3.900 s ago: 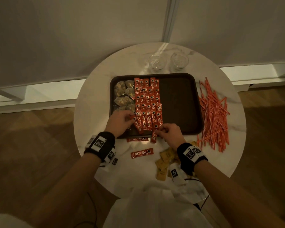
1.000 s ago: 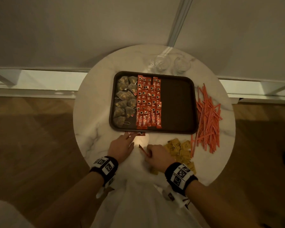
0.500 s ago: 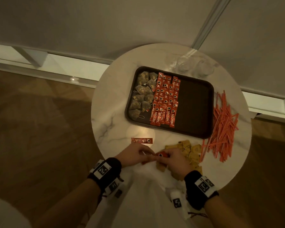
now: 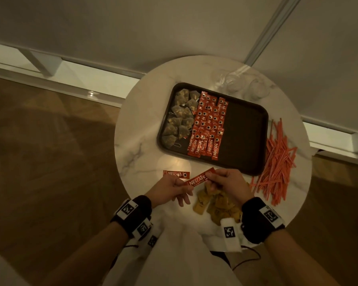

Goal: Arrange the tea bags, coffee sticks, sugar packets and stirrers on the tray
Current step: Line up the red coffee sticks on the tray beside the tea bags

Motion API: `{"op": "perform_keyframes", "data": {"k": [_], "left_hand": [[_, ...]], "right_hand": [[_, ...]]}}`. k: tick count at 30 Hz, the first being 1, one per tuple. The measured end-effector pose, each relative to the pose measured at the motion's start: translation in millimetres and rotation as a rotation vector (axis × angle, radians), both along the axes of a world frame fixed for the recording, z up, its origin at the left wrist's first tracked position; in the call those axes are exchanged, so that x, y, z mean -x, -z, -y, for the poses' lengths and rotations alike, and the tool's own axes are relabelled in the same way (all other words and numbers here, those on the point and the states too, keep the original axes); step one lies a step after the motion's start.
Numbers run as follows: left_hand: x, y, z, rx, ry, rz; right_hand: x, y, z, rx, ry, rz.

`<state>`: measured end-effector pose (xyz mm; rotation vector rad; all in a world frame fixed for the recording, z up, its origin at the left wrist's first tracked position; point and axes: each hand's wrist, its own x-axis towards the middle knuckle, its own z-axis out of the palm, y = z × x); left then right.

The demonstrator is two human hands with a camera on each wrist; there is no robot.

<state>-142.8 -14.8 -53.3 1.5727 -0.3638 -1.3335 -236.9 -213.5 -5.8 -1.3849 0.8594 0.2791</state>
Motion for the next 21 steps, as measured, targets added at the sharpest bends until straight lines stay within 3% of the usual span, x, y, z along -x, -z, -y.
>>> {"op": "perform_keyframes", "data": {"k": [5,9,12,15,18,21], "left_hand": [[0.2,3.6,12.2,-0.002,0.016,0.047],[-1.4,8.3,25.9,-0.048,0.078,0.159],[-10.1,17.7,29.7,-0.161,0.025,0.436],[-22.8,27.6,22.7,-0.325,0.007,0.723],[-31.2,40.8,11.7,-0.393,0.191,0.876],[-31.7,49.9,4.2,-0.404,0.330,0.872]], "right_hand": [[1.2,-3.1,-0.5,-0.056,0.065,0.067],[-2.5,-9.4,4.3,0.210,-0.029,0.170],[-11.2,-11.2,23.6,0.334,0.034,0.249],[-23.0,-0.9,42.5,0.387,0.069,0.197],[-38.8,17.0,55.2,0.425,0.082,0.108],[-58.0,31.3,66.4,0.456,0.096,0.070]]}}
